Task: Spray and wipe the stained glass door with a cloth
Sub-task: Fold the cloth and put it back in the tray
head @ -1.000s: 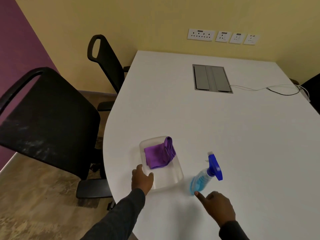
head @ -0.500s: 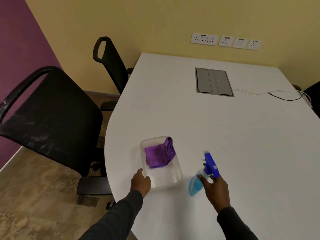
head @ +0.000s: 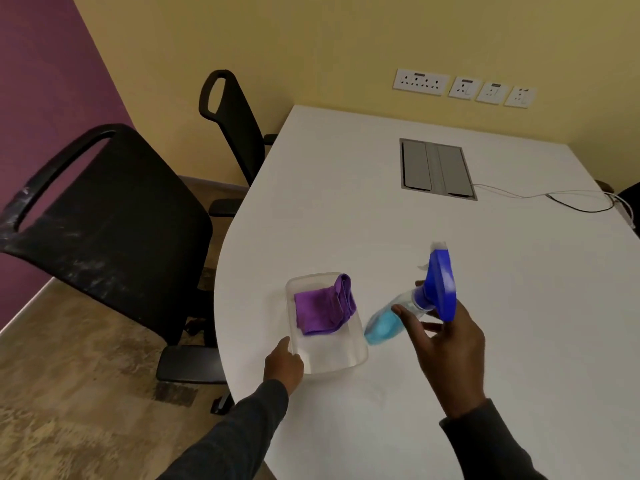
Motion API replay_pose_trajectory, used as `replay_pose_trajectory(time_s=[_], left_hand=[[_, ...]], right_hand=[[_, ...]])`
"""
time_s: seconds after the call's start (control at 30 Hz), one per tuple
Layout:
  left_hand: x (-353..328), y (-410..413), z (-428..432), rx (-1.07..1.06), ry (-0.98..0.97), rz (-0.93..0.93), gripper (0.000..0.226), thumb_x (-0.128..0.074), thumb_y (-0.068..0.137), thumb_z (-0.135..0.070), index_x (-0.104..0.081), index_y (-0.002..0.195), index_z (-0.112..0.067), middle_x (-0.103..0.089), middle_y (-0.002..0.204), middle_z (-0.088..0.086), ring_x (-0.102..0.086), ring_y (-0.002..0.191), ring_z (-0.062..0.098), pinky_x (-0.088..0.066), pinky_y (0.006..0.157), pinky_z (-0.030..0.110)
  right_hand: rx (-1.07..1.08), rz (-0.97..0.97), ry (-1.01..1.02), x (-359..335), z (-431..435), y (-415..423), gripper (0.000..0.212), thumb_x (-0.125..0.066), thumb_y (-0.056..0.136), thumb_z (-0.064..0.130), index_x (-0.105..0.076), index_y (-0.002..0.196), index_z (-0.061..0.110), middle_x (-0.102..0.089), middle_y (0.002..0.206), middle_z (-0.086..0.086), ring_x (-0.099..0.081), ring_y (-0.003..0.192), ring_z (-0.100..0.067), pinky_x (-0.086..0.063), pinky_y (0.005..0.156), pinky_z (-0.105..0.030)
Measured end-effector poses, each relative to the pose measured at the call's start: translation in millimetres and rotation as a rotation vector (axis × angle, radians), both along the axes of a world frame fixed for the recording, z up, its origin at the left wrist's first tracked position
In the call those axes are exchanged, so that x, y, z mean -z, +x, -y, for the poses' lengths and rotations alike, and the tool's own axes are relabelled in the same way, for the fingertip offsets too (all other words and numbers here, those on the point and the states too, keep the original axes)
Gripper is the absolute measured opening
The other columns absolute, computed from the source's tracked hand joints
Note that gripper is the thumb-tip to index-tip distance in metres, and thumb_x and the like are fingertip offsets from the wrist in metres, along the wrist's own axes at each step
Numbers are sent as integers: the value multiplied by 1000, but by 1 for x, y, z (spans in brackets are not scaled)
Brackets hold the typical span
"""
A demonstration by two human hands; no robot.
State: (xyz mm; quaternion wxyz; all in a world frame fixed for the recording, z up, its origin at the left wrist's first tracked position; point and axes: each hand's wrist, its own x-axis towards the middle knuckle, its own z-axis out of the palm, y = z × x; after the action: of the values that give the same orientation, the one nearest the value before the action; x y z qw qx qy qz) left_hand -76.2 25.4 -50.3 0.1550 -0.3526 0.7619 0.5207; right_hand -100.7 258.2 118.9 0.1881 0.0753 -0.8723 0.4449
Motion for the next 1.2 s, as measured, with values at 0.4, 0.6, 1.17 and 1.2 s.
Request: replay_pose_trajectory(time_s=[0.4, 0.6, 1.17, 1.2], left_hand=[[8, -2, -2, -40, 42, 0, 55, -51, 103, -8, -36, 156, -15, -50, 151, 15, -54, 134, 36, -47, 112, 46], [13, -4, -6, -59, 59, 17, 56, -51, 103, -8, -36, 156, -16, -48, 153, 15, -52, 136, 37, -48, 112, 47], [2, 10, 1, -32, 77, 32, 59, -55, 102, -16, -32, 157, -16, -41, 159, 12, -46, 142, 33, -42, 114, 37], [0, 12, 3, -30, 81, 32, 59, -55, 102, -16, -32, 156, -17, -41, 159, 12, -46, 143, 33, -42, 114, 37]], right_hand=[[-124, 308, 43, 90, 69, -6, 52, -76, 84, 50, -61, 124, 20, -60, 104, 16, -62, 87, -4, -44, 65, -3], [-85, 420, 245, 113, 68, -7, 68, -70, 80, 65, -53, 128, 21, -62, 119, 7, -57, 89, -5, -38, 60, -4], [-31, 427, 429, 114, 75, 4, 79, -63, 78, 76, -47, 137, 26, -60, 131, 5, -63, 108, -12, -46, 71, -15], [-25, 434, 429, 114, 75, 5, 80, -63, 78, 75, -46, 139, 26, -59, 132, 5, -63, 109, -12, -47, 72, -17]])
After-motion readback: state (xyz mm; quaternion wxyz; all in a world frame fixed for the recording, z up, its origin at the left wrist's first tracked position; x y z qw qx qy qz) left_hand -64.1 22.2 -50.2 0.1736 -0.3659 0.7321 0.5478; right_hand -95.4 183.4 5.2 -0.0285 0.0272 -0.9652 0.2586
